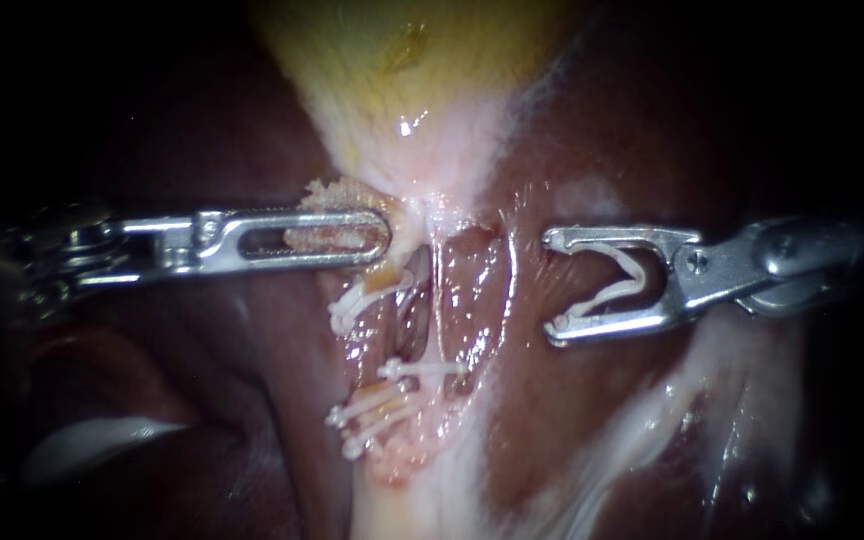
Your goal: Clipping second clip right tube
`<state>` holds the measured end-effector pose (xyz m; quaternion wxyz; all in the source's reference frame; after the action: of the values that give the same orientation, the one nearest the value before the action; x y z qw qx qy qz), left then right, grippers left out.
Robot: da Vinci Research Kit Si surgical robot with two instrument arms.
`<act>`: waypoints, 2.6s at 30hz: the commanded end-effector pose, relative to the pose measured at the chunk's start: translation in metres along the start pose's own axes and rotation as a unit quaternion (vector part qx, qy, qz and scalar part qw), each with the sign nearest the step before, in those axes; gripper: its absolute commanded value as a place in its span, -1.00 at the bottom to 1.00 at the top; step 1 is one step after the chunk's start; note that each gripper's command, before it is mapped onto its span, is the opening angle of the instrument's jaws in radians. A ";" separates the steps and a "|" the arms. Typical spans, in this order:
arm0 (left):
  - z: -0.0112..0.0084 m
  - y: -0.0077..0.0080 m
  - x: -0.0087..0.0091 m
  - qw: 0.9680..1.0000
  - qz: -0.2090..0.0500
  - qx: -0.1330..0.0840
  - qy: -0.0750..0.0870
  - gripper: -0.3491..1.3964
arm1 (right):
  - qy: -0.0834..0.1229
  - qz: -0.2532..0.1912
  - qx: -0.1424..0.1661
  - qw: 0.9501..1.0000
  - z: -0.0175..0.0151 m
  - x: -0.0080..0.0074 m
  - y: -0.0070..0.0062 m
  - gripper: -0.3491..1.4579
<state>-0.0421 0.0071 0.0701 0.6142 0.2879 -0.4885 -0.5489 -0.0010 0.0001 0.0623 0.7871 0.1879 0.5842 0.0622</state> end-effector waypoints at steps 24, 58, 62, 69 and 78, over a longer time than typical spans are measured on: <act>-0.0068 -0.0038 -0.0052 1.000 -0.013 0.007 -0.024 -1.00 | 0.000 0.000 0.000 1.000 0.0002 0.0000 -0.0001 -0.09; -0.0062 -0.0048 -0.0042 1.000 -0.012 0.005 -0.027 -1.00 | 0.018 0.273 0.010 0.962 0.0104 -0.0044 -0.0001 -0.11; -0.0061 -0.0049 -0.0042 1.000 -0.012 0.006 -0.026 -1.00 | 0.023 0.291 0.018 0.956 0.0115 -0.0048 0.0001 -0.11; -0.0060 -0.0049 -0.0040 1.000 -0.011 0.007 -0.025 -1.00 | 0.027 0.310 0.024 0.950 0.0139 -0.0055 0.0001 -0.11; -0.0058 -0.0049 -0.0039 1.000 -0.011 0.007 -0.026 -1.00 | 0.066 0.336 0.057 0.938 0.0158 -0.0053 -0.0001 -0.11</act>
<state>-0.0384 0.0086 0.0626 0.5934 0.2841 -0.5051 -0.5586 0.0125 -0.0053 0.0709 0.6632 0.4163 0.5440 0.3016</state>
